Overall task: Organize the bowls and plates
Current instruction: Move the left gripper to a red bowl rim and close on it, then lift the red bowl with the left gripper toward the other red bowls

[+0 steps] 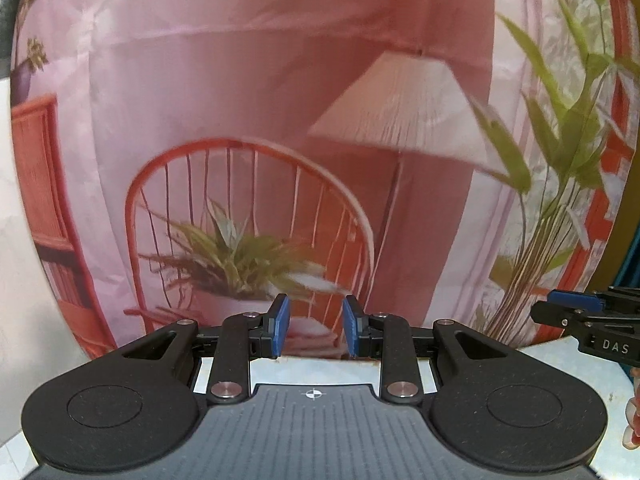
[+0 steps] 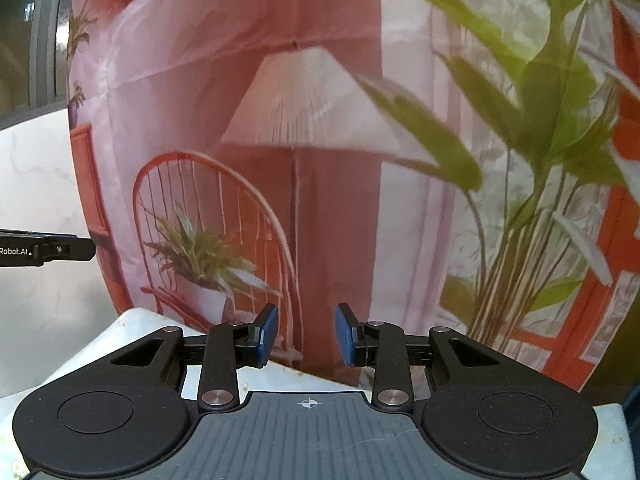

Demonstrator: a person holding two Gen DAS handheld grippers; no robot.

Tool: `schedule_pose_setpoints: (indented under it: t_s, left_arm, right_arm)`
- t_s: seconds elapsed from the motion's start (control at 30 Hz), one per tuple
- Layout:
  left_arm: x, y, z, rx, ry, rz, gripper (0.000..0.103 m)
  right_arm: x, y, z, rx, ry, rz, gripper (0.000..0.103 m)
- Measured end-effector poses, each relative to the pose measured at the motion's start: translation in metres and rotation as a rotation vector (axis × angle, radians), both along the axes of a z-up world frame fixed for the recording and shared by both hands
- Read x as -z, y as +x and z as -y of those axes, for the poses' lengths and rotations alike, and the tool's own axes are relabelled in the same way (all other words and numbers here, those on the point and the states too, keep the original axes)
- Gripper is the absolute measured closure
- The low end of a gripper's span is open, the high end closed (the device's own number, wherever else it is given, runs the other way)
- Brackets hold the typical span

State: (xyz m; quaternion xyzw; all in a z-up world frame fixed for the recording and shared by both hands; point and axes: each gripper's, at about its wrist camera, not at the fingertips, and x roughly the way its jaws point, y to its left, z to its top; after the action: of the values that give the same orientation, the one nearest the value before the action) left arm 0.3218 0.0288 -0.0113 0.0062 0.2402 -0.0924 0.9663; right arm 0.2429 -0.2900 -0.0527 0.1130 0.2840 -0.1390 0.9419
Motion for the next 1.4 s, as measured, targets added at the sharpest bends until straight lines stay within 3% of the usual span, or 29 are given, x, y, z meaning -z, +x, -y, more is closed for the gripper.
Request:
schedule_pose_setpoints:
  t_s: [0.23, 0.57, 0.9, 1.2, 1.3, 1.4]
  left_arm:
    - [0.061, 0.012, 0.004, 0.023, -0.013, -0.128, 0.073]
    - [0.147, 0.019, -0.002, 0.001, -0.111, -0.327, 0.073]
    - [0.177, 0.013, -0.008, -0.018, -0.160, -0.394, 0.073]
    - [0.191, 0.008, -0.006, -0.016, -0.212, -0.425, 0.073]
    - [0.192, 0.007, -0.003, 0.012, -0.220, -0.417, 0.083]
    - [0.188, 0.005, -0.002, 0.011, -0.204, -0.403, 0.083]
  right_arm:
    - [0.044, 0.015, -0.006, -0.021, 0.068, -0.069, 0.073]
    - [0.107, 0.035, -0.032, -0.063, 0.158, -0.185, 0.070]
    - [0.149, 0.047, -0.043, -0.084, 0.220, -0.278, 0.069]
    - [0.160, 0.048, -0.049, -0.109, 0.250, -0.304, 0.073]
    - [0.161, 0.048, -0.052, -0.121, 0.258, -0.305, 0.077]
    - [0.160, 0.048, -0.056, -0.135, 0.264, -0.304, 0.081]
